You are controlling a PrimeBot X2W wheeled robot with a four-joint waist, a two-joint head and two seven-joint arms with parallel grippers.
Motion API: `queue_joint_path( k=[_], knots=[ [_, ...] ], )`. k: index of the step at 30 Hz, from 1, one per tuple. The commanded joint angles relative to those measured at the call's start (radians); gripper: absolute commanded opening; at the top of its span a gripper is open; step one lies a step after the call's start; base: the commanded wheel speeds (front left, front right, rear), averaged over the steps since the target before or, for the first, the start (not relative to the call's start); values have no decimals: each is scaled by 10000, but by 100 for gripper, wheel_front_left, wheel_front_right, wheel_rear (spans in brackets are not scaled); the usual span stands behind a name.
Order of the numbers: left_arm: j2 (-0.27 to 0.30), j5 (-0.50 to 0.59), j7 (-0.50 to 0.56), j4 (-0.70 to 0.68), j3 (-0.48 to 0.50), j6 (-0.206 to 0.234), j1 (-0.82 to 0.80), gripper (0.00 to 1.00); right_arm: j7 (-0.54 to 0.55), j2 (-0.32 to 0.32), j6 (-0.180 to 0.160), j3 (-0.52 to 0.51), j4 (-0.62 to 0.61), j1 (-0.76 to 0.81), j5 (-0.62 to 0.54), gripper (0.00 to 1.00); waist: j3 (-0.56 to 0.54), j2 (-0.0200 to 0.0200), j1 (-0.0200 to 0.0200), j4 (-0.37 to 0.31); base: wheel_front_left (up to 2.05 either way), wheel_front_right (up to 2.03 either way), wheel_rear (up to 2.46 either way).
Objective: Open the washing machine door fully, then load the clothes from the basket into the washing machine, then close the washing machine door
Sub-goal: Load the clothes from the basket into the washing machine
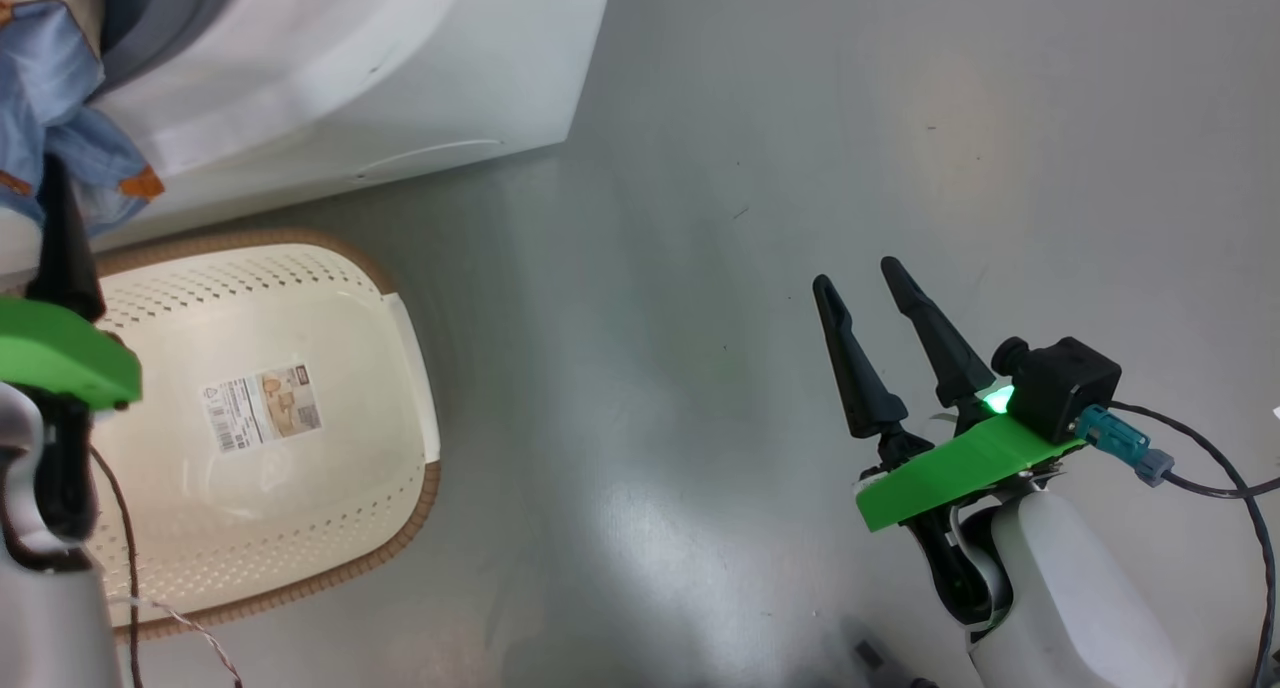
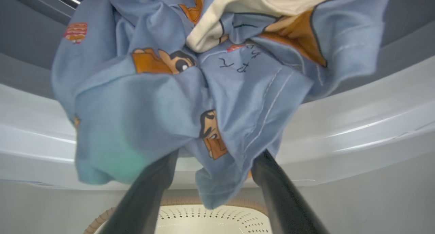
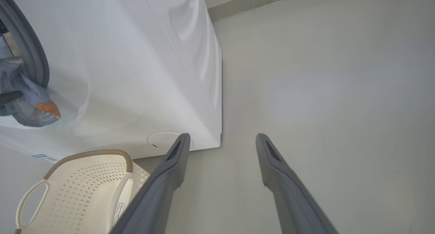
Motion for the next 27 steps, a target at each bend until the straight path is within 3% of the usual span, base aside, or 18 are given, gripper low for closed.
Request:
queue_joint_path(
  k=[1,6,7,8,9,18,27],
  knots=[
    [413,-114,-76,-121,322,76,-198,100,-119,68,16,274,-203,386,209,100,19,-1,0,-28,0,0,0],
    [486,-240,-472,183,259,-111,-562,100,-119,68,16,309,-191,378,284,100,33,-1,0,-97,0,0,0],
    [478,-261,-554,235,221,-158,-598,64,-119,68,16,305,-184,381,289,100,23,-1,0,-100,0,0,0],
    [476,-270,-629,279,174,-212,-615,15,-119,68,16,301,-175,387,290,100,9,-1,0,-100,0,0,0],
    [483,-246,-726,312,116,-260,-622,0,-119,68,16,297,-168,394,295,100,-8,-1,0,-99,0,0,0],
    [588,5,-1463,216,-168,-400,-596,0,-119,68,16,251,-75,447,328,100,-204,-1,0,39,0,0,0],
    [1107,129,-1461,256,-451,-652,-1789,0,-119,68,16,292,-72,382,443,100,-157,-1,0,71,0,0,0]
  ],
)
